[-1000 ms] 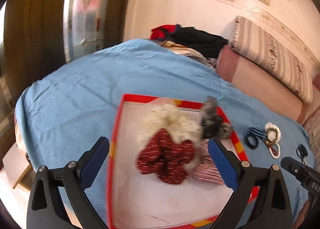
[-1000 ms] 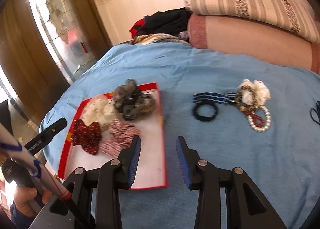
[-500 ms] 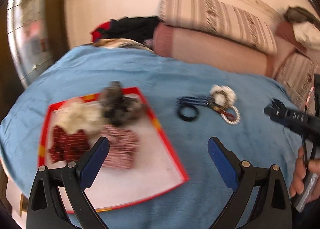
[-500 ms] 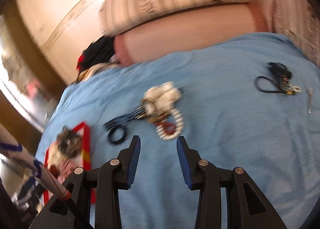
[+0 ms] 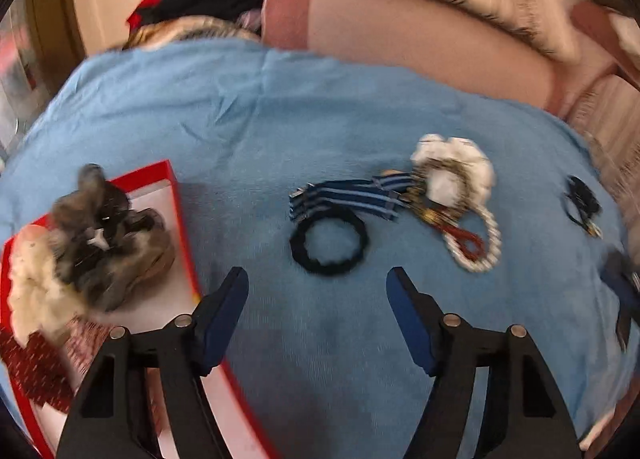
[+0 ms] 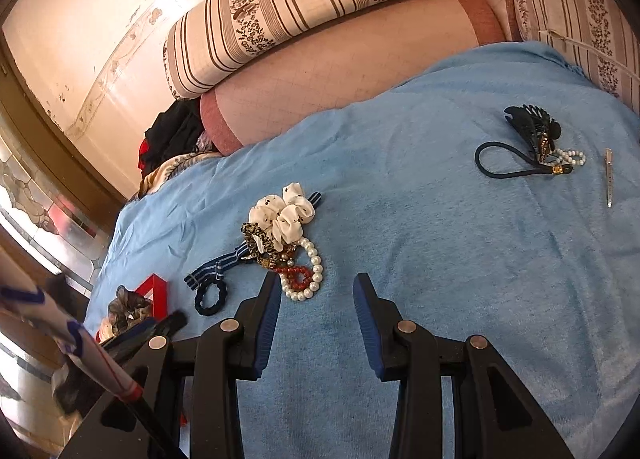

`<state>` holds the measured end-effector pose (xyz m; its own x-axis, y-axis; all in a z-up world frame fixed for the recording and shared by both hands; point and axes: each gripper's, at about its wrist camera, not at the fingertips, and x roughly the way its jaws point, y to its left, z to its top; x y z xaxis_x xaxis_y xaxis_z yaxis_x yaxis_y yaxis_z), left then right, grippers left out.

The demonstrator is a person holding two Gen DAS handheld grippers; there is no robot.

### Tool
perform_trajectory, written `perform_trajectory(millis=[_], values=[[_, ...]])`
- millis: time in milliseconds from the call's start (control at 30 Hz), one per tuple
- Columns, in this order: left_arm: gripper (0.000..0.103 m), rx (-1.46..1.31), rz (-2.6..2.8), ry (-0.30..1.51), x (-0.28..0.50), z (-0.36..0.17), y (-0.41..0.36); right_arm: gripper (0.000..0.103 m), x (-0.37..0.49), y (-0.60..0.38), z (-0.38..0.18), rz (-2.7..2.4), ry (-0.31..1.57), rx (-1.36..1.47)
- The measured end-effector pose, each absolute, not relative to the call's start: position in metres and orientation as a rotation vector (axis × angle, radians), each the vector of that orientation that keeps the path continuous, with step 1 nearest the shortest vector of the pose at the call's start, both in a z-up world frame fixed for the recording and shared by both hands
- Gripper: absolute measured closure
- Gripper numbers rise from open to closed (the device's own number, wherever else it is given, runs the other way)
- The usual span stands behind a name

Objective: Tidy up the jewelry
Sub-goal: 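Grasp the black ring hair tie with the left gripper, then grasp the pearl bracelet with the right gripper and lift it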

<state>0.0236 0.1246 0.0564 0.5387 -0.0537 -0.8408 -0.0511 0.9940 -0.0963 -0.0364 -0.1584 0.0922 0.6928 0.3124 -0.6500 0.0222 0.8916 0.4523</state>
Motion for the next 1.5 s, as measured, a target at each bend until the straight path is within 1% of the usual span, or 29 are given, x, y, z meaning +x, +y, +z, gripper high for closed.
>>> perform_trajectory(millis=[33, 133, 167, 200, 267, 300, 333, 367, 400, 567, 700, 867, 967, 1033, 1067, 1100, 1300, 1500], values=[[0.033, -0.131, 0.015, 1.019, 0.033, 0.052, 0.128, 0.062, -0.035, -0.159, 0.091, 0.166, 0.796, 0.453], [0.04, -0.152, 0.07, 1.083, 0.056, 0.035, 0.134, 0.062, -0.032, -0.162, 0.09, 0.162, 0.797, 0.451], [0.045, -0.176, 0.075, 1.109, 0.063, 0.027, 0.136, 0.062, -0.031, -0.163, 0.089, 0.159, 0.797, 0.45], [0.046, -0.18, 0.086, 1.129, 0.068, 0.021, 0.135, 0.062, -0.03, -0.164, 0.089, 0.157, 0.797, 0.449], [0.046, -0.13, 0.113, 1.109, 0.069, 0.018, 0.128, 0.062, -0.027, -0.164, 0.087, 0.148, 0.798, 0.445], [0.062, -0.119, 0.11, 1.098, 0.066, 0.018, 0.124, 0.062, -0.025, -0.165, 0.086, 0.144, 0.801, 0.443], [0.072, -0.115, 0.094, 1.083, 0.058, 0.019, 0.119, 0.062, -0.022, -0.165, 0.084, 0.137, 0.805, 0.442], [0.085, -0.116, 0.087, 1.076, 0.052, 0.019, 0.114, 0.062, -0.019, -0.166, 0.081, 0.13, 0.814, 0.444], [0.09, -0.118, 0.077, 1.075, 0.048, 0.02, 0.11, 0.062, -0.017, -0.166, 0.079, 0.128, 0.82, 0.445], [0.092, -0.081, -0.063, 1.053, 0.011, 0.016, 0.082, 0.064, 0.006, -0.153, 0.062, 0.137, 0.87, 0.415], [0.092, -0.06, -0.091, 1.034, 0.012, 0.014, 0.078, 0.064, 0.03, -0.132, 0.044, 0.155, 0.938, 0.343], [0.092, -0.075, -0.103, 1.024, 0.017, 0.012, 0.08, 0.064, 0.048, -0.11, 0.029, 0.111, 0.963, 0.246], [0.092, -0.069, -0.102, 1.017, 0.02, 0.012, 0.079, 0.066, 0.057, -0.103, 0.016, 0.071, 0.976, 0.181], [0.091, -0.071, -0.105, 1.018, 0.023, 0.011, 0.082, 0.072, 0.06, -0.098, 0.012, 0.062, 0.966, 0.139], [0.091, -0.074, -0.104, 1.016, 0.021, 0.011, 0.082, 0.084, 0.06, -0.097, 0.014, 0.057, 0.955, 0.129], [0.091, -0.077, -0.102, 1.014, 0.021, 0.011, 0.082, 0.089, 0.059, -0.099, 0.016, 0.053, 0.953, 0.14], [0.091, -0.058, -0.085, 0.998, 0.018, 0.011, 0.077, 0.092, 0.049, -0.108, 0.03, 0.035, 0.931, 0.117], [0.091, -0.074, -0.093, 0.977, 0.018, 0.012, 0.077, 0.092, 0.028, -0.136, 0.064, 0.006, 0.806, 0.209]])
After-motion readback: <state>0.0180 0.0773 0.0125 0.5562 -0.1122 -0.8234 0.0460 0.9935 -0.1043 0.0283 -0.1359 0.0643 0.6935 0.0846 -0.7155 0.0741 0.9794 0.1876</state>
